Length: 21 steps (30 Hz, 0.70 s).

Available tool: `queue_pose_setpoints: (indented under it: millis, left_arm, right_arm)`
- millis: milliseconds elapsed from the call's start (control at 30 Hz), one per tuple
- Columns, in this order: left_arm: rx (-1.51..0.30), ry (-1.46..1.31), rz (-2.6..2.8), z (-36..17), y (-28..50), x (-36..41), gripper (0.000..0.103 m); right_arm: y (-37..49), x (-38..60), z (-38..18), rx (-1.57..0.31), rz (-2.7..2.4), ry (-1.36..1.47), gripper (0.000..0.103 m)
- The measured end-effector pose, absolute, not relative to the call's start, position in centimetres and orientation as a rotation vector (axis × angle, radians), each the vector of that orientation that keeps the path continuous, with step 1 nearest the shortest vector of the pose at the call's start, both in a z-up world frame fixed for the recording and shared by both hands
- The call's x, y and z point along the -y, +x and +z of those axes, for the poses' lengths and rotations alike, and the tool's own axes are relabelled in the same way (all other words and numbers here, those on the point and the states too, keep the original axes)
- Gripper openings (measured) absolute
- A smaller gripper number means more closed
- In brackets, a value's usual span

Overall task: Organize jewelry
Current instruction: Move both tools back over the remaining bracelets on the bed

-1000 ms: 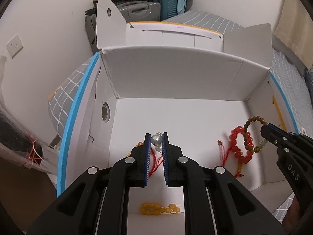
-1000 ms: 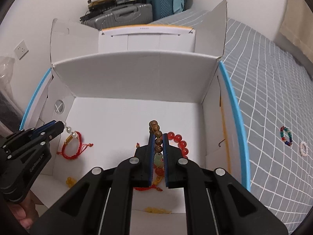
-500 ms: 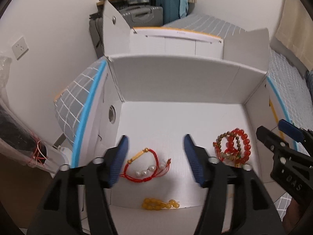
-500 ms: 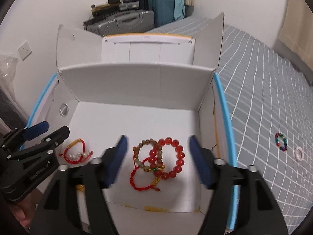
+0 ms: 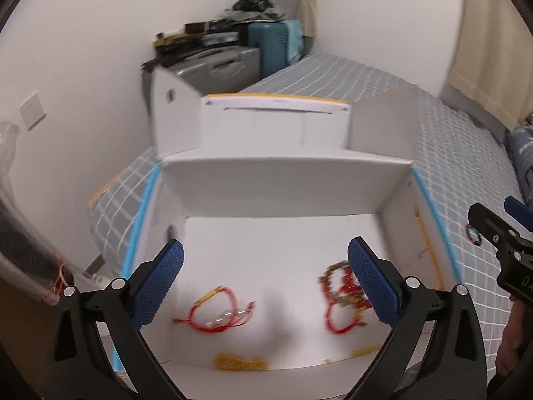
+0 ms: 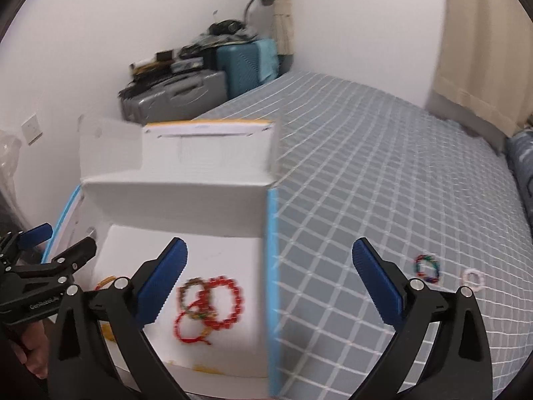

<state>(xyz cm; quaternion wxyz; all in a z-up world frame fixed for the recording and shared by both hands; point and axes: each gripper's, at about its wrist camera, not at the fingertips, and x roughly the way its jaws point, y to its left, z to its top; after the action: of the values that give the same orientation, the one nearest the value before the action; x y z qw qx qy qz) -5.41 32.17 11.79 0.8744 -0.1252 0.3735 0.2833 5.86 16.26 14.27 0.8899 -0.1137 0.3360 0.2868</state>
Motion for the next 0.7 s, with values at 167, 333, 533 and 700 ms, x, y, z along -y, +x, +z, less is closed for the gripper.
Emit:
queue_pose_setpoints:
  millis: [167,333,533,700]
  left_arm:
    - [-0.761,-0.232,0.483,12.9,-1.6,-28.8,0.097]
    - [-0.772,-0.2,0.387,13.3,3.9,-23.9,0.097]
    - [-0.785,-0.162,0.298,12.4,10.0,-17.4,0.097]
    - [-0.829,-0.173,0.219,10.4,15.0,-11.7,0.097]
  right_arm:
    - [8.4,-11.5,15.6,-0.673,0.52,-0.214,0.095]
    - [12.2,-6.0,16.3,-0.671,0.436,-0.204,0.095]
    - [17.1,1.7,16.2,-0.712,0.3,-0.211,0.095]
    - [20.9,7.1,14.6,-0.759,0.228,-0.191,0.095]
